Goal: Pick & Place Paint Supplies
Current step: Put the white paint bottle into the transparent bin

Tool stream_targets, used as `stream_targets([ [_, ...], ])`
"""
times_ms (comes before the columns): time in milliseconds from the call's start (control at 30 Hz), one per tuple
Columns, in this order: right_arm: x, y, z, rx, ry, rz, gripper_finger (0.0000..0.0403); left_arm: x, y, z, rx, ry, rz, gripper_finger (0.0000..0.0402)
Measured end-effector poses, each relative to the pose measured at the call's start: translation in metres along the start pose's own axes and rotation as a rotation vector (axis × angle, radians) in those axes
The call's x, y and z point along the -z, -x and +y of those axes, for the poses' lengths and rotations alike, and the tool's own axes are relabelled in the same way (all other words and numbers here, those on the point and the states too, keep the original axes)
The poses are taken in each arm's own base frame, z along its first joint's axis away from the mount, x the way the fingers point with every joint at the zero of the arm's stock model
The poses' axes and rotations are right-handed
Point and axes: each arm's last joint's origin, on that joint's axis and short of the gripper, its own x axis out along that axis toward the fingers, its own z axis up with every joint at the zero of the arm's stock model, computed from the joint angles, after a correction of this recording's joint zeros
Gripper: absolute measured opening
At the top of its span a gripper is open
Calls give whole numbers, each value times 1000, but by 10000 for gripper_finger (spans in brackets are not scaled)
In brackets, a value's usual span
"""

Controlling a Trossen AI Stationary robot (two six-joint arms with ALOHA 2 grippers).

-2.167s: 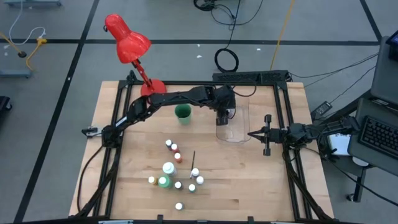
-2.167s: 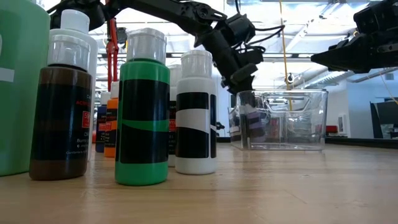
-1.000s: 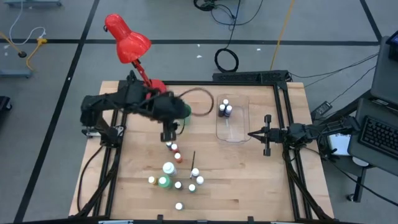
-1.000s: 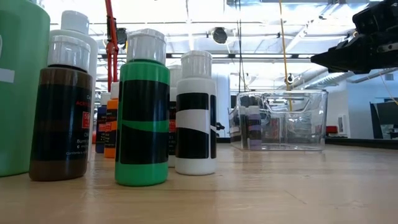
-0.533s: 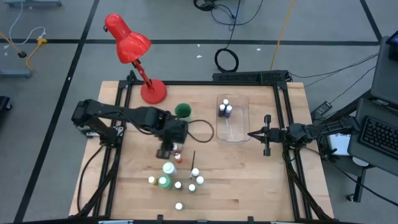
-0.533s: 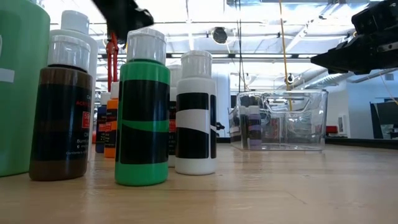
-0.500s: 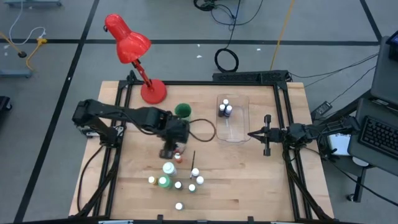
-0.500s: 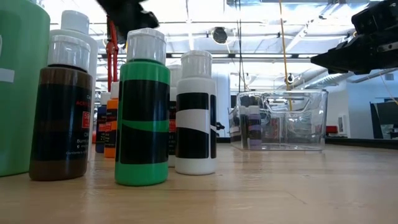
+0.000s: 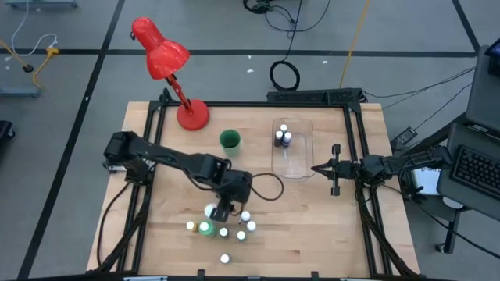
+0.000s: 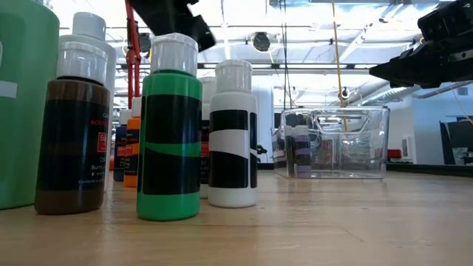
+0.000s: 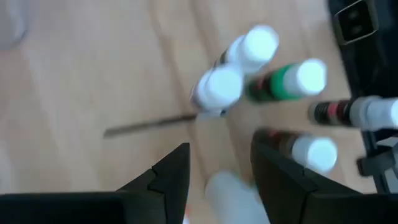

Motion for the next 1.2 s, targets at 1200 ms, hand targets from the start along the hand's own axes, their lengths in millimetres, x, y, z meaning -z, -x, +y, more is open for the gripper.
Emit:
stream_targets([
  [1200,0,0,0,-2,-2,7,4,-15,-56,-3,8,-210,-29,276],
])
